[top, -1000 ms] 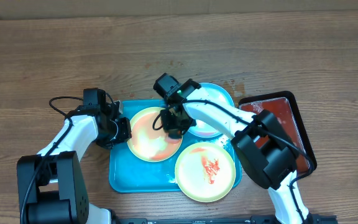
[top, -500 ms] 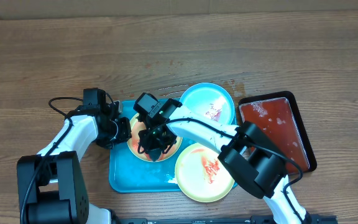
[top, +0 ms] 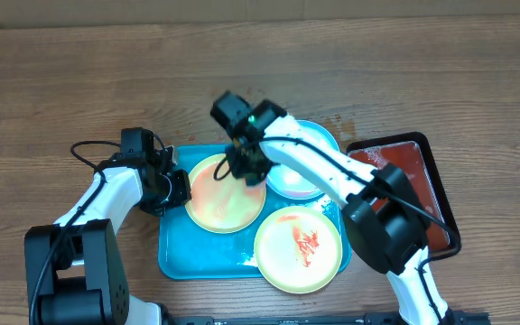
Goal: Clean dirty plates on tray and stack at the side
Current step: 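Scrub the held yellow plate with the sponge in the right gripper, then return the sponge to the black tray with the right gripper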
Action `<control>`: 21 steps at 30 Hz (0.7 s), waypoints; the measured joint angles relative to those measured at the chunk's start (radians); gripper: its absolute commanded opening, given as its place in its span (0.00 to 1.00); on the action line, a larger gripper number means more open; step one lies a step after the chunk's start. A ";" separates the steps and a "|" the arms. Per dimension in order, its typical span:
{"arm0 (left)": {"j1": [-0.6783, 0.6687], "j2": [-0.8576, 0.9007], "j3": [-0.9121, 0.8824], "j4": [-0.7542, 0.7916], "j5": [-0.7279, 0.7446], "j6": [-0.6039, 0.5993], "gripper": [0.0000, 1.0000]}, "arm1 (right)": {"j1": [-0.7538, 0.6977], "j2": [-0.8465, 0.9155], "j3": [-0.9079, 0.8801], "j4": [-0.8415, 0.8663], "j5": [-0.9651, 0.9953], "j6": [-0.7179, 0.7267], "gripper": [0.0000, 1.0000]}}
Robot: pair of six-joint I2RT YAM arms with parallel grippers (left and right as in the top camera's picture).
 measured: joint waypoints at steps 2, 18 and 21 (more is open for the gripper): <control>0.000 0.000 0.000 0.000 0.000 0.000 0.04 | 0.002 -0.014 0.061 -0.060 0.018 0.000 0.04; 0.000 -0.003 0.003 -0.016 -0.003 -0.001 0.04 | -0.075 -0.133 0.177 -0.547 0.435 0.303 0.04; 0.000 -0.022 0.004 -0.060 -0.026 -0.004 0.04 | -0.114 -0.133 0.177 -0.546 0.449 0.320 0.04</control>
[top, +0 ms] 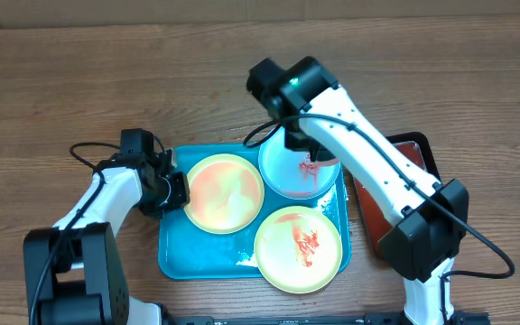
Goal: Clean dirty plates on tray and stack at the side
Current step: 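Return the sponge to the black tray with the right gripper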
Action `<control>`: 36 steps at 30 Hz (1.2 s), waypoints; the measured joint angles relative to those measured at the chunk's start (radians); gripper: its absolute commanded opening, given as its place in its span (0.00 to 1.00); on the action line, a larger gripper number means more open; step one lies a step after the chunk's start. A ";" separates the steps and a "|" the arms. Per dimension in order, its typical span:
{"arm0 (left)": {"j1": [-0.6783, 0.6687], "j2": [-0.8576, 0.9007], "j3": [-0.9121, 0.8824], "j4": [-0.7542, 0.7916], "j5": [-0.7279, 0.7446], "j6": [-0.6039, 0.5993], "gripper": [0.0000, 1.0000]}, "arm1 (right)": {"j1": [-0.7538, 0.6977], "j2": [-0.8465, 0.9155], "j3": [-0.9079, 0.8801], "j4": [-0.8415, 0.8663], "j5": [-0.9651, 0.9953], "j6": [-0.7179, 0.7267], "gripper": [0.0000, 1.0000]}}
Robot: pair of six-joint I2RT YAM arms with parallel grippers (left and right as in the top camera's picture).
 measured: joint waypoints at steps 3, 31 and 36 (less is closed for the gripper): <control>0.000 -0.046 0.001 -0.051 -0.027 -0.010 0.04 | -0.032 0.000 0.000 0.004 -0.001 0.005 0.04; -0.102 -0.461 0.125 -0.216 -0.249 -0.025 0.04 | -0.383 0.000 0.000 0.140 -0.133 -0.220 0.04; -0.263 -0.460 0.136 -0.237 -0.399 -0.056 0.04 | -0.412 0.000 0.000 0.137 -0.153 -0.250 0.04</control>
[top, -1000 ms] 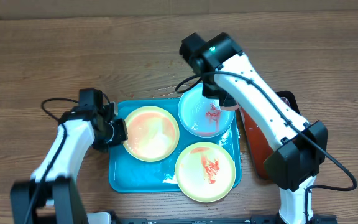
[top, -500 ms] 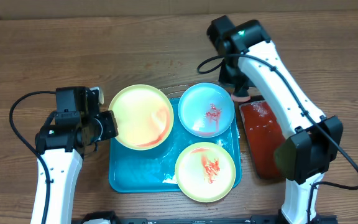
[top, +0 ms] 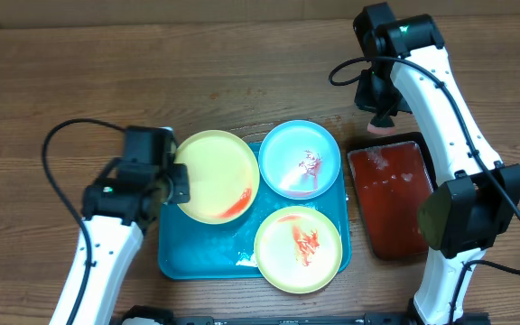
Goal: Clean dirty plates on tray and stack at the side
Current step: 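Return the sponge to the black tray with the right gripper, then lift the cleaned yellow plate with the left gripper toward the right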
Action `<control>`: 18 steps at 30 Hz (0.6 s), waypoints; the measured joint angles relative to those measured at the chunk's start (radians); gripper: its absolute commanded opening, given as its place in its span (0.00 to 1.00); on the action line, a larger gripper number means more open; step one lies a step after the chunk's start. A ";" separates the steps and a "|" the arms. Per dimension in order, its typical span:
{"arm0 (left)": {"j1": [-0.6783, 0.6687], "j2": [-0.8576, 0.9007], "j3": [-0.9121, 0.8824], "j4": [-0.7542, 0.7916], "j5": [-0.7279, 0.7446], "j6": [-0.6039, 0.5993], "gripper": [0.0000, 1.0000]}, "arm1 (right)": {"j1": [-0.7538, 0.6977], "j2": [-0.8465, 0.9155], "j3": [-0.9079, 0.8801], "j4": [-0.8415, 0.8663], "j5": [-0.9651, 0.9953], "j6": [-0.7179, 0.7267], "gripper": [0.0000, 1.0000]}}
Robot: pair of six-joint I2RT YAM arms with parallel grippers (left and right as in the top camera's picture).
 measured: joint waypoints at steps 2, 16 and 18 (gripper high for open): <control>-0.057 0.008 0.022 -0.027 -0.069 -0.021 0.04 | -0.002 0.000 0.000 0.000 -0.006 -0.006 0.04; -0.217 0.196 0.266 -0.180 -0.377 -0.098 0.04 | -0.002 0.000 0.000 0.000 -0.064 -0.038 0.04; -0.229 0.212 0.289 -0.193 -0.409 -0.098 0.04 | -0.002 0.000 0.000 0.000 -0.068 -0.038 0.04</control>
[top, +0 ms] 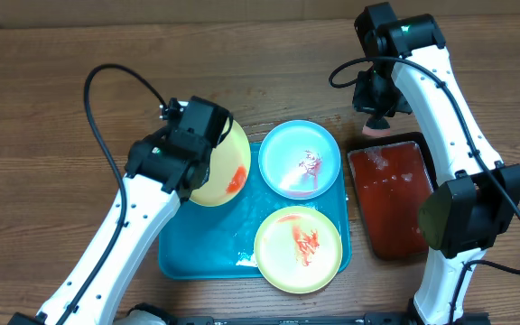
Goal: Clean dirty plates on tray and stack at the side
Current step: 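Lift the cleaned yellow plate with the left gripper toward the right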
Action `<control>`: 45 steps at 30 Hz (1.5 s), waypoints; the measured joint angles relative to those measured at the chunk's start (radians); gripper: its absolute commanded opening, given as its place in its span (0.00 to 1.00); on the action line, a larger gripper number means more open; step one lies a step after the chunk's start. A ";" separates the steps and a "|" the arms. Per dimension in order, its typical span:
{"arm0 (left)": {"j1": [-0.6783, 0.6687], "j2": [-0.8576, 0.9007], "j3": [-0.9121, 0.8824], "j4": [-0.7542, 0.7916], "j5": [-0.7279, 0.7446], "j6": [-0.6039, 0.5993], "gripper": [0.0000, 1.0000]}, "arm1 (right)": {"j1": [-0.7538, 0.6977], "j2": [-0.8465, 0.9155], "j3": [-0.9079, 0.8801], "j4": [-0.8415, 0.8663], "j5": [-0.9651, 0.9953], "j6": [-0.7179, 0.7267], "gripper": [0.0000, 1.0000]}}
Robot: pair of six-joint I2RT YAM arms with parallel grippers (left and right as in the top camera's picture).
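My left gripper (208, 149) is shut on the rim of a yellow plate (230, 171). It holds the plate lifted and tilted over the far left corner of the blue tray (201, 257), with a red smear near the plate's lower edge. A light blue plate (299, 158) with a red stain lies on the tray's far right. A yellow-green plate (298, 248) with a red stain lies near right. My right gripper (376, 116) hangs over the far end of the black tray (391, 203), shut on a pink sponge (375, 129).
The black tray holds red liquid and sits right of the blue tray. The left arm's cable (106, 90) loops over the wooden table (79, 54) at the left. A small white scrap (245, 262) lies on the blue tray's near part.
My left arm has swung in over the tray's left side. The yellow plate is now tilted more steeply and largely hidden beneath the wrist. The right gripper has barely shifted.
At first my right gripper pressed on the yellow plate lying on the tray while the left gripper sat at its left rim. Then the right gripper was over the blue plate. Later it hung beyond the black tray, and the left held the yellow plate raised, now tilted.
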 measured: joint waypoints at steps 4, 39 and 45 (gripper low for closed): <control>-0.038 0.026 0.031 -0.025 -0.043 0.000 0.04 | 0.000 0.000 0.000 0.000 -0.001 -0.001 0.04; -0.345 0.188 0.039 -0.039 -0.589 0.163 0.04 | 0.000 0.000 0.000 0.008 -0.008 -0.009 0.04; -0.383 0.240 0.039 -0.039 -0.637 0.164 0.04 | 0.000 0.000 0.000 0.008 -0.008 -0.015 0.04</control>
